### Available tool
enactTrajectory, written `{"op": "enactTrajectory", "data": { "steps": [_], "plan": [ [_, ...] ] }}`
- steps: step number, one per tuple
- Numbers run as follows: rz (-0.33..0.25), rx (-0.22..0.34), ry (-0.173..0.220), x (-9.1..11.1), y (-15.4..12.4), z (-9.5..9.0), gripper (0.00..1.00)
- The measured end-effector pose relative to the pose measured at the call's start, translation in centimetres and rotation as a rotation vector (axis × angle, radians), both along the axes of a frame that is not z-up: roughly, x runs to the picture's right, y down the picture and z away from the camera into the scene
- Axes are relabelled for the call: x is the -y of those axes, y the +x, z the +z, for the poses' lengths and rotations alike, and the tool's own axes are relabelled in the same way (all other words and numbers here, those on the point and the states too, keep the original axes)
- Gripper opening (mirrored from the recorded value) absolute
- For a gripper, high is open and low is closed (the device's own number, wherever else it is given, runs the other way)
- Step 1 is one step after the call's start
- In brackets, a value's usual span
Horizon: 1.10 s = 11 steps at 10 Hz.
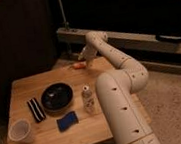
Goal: Place the pepper in the ceramic cup
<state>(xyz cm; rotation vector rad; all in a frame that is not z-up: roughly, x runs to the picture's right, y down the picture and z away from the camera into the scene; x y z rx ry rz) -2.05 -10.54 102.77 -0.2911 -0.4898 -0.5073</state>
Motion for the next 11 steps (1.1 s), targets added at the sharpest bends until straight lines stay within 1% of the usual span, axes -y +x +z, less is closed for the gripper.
{"op": "enactTrajectory", "data": {
  "steps": [11],
  "plan": [
    [0.001,-0.002,0.001,0.05,0.19,0.0,0.61]
  ]
}}
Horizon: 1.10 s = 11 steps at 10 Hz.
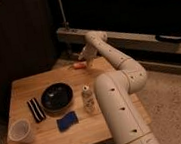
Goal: Place the pepper in the ceramic cup
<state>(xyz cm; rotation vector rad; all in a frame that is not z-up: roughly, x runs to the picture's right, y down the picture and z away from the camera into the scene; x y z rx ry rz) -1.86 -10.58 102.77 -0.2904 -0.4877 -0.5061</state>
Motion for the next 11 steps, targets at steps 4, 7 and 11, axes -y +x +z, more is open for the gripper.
{"op": "enactTrajectory", "data": {
  "steps": [4,7,11],
  "plan": [
    [0.113,0.009,0.1,-1.4,2.2,-1.6,0.61],
    [0.22,0.028,0.149,-2.6,5.1,-3.2,0.61],
    [0.222,0.036,0.111,1.3,2.2,-3.6,0.61]
  ]
}}
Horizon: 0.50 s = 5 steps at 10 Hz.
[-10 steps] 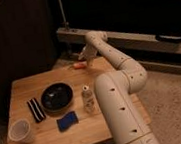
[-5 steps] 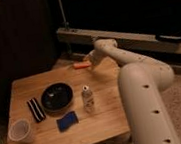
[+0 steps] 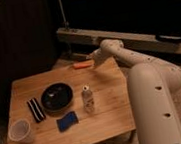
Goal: Place the pepper in the ceramic cup
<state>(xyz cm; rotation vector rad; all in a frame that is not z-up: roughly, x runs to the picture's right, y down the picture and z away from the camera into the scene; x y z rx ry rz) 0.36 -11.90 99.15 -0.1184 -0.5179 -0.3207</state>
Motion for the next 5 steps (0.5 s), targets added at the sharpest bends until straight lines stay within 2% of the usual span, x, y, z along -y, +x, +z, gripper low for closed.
{"op": "enactTrajectory", "data": {
  "steps": [1,3,5],
  "plan": [
    [0.007,0.002,-0.023,0.9,-1.2,0.3,0.61],
    [0.05,0.019,-0.069,1.2,-1.6,1.2,0.61],
    [0.105,0.043,-0.125,0.0,-0.3,2.2,0.61]
  ]
}}
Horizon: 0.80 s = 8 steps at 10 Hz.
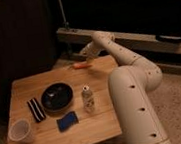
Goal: Place the pepper in the ceramic cup
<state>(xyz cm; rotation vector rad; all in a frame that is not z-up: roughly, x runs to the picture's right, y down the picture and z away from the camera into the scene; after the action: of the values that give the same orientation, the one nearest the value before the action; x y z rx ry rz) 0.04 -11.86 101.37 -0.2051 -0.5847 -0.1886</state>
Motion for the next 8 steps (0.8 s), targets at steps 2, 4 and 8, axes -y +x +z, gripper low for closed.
{"op": "enactTrajectory", "data": {
  "steps": [2,4,8],
  "plan": [
    [0.03,0.008,-0.044,-1.4,0.3,1.3,0.61],
    [0.045,0.001,-0.074,-2.2,0.5,2.3,0.61],
    [0.06,-0.003,-0.105,-2.7,0.5,3.2,0.61]
  ]
}}
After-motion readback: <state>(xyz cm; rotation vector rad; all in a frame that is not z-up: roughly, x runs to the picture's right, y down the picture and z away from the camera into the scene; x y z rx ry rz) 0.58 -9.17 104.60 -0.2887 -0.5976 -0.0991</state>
